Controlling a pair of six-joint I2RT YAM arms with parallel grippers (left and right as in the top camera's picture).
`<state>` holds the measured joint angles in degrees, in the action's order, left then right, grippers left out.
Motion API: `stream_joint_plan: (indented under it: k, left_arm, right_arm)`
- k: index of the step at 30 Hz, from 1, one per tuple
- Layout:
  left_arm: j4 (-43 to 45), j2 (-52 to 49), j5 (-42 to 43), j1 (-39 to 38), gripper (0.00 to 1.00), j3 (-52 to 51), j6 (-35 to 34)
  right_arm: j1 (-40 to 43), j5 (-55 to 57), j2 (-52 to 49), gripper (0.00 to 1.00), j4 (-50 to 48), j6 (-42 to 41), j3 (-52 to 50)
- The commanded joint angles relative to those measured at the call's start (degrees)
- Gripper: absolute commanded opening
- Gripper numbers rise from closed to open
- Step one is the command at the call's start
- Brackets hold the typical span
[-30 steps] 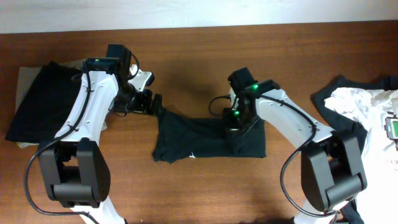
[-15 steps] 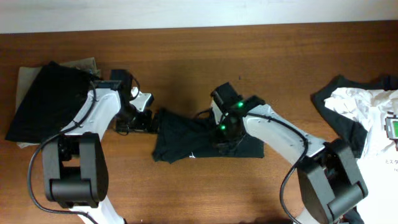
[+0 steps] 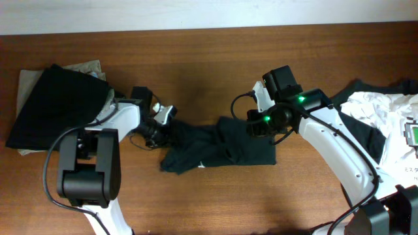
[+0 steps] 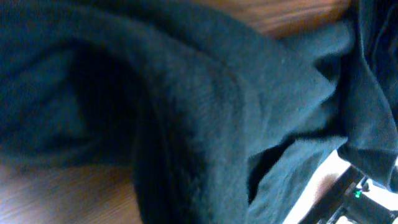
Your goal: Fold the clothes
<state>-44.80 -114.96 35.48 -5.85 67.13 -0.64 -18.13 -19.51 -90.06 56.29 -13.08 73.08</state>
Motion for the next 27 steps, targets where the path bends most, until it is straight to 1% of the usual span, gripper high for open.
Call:
stream_joint_plan:
  k: [1,2,3,4,5,6,7,8,9,10,11,12,14,16,17,19,20,21,23,24,25,26,27]
  left_arm:
    - [-15.91,-0.33,-10.73,7.26,0.01,12.20,2.80]
    - [-23.65,0.79,-12.90,9.01,0.00,21.44,4.44]
    - [-29.05,1.60,-13.53,9.03,0.01,29.86,5.40]
    - [-32.48,1.81,-13.84,7.78,0.00,36.09,5.49]
    - [-33.24,1.81,-13.92,6.10,0.01,39.06,5.49]
    - [-31.08,1.75,-14.27,2.58,0.01,39.39,5.42]
    - [-29.68,1.49,-14.34,-0.31,0.01,38.36,5.20]
    - [-28.09,1.31,-15.13,-4.26,0.04,36.33,5.05]
    - [-25.92,1.29,-19.50,-8.11,0.14,33.31,2.60]
    - [-23.56,1.29,-22.93,-11.52,0.30,29.57,1.27]
    - [-22.71,1.29,-22.91,-13.14,0.36,27.69,1.25]
    - [-22.77,1.29,-22.93,-14.12,0.49,26.75,1.27]
    - [-23.65,1.31,-23.12,-14.62,0.78,27.61,1.29]
    - [-28.26,1.31,-27.23,-13.16,0.87,32.57,1.36]
    - [-28.44,1.31,-28.41,-11.93,0.96,33.53,1.55]
    - [-28.33,1.14,-26.49,-10.60,0.95,31.61,2.84]
    - [-26.93,1.07,-22.95,-10.62,0.92,28.52,2.82]
    - [-25.31,1.05,-21.31,-10.64,0.89,25.66,2.69]
    - [-22.21,1.05,-20.61,-10.64,0.89,20.87,-0.48]
    - [-21.09,1.05,-19.19,-10.64,0.79,19.61,-0.50]
    - [-18.69,1.05,-17.86,-10.64,0.77,17.86,-1.20]
    - [-15.91,1.03,-17.84,-10.64,0.72,16.24,-1.77]
    - [-14.97,1.03,-17.84,-10.64,0.59,16.04,-1.77]
  right_arm:
    - [0.26,0.72,0.46,0.04,0.09,0.44,0.46]
    - [0.26,0.72,0.46,0.05,-0.13,0.44,0.46]
    - [0.26,0.72,0.46,0.04,-0.59,0.44,0.46]
    - [0.26,0.72,0.46,0.04,-1.03,0.42,0.46]
    - [0.26,0.72,0.46,0.04,-1.29,0.44,0.46]
    - [0.26,0.72,0.46,0.04,-1.27,0.42,0.46]
    - [0.26,0.72,0.46,0.04,-1.18,0.44,0.46]
    - [0.26,0.72,0.46,0.04,-1.01,0.44,0.46]
    - [0.26,0.70,0.46,0.05,-0.92,0.44,0.46]
    - [0.26,0.70,0.46,0.04,-0.92,0.44,0.46]
    - [0.26,0.72,0.46,0.04,-0.96,0.46,0.46]
    - [0.26,0.72,0.46,0.05,-0.98,0.44,0.46]
    - [0.26,0.70,0.46,0.04,-0.98,0.44,0.46]
    - [0.26,0.72,0.46,0.08,-2.21,0.46,0.46]
    - [0.26,0.70,0.46,0.09,-3.39,0.44,0.46]
    - [0.26,0.70,0.46,0.10,-4.50,0.44,0.46]
    - [0.26,0.70,0.46,0.11,-4.68,0.42,0.46]
    - [0.24,0.70,0.46,0.11,-4.68,0.42,0.46]
    - [0.26,0.70,0.46,0.12,-4.66,0.42,0.46]
    - [0.26,0.70,0.46,0.12,-4.66,0.44,0.46]
    - [0.24,0.70,0.46,0.12,-4.68,0.42,0.46]
    - [0.24,0.70,0.46,0.12,-4.66,0.42,0.46]
    - [0.26,0.70,0.46,0.12,-4.63,0.42,0.44]
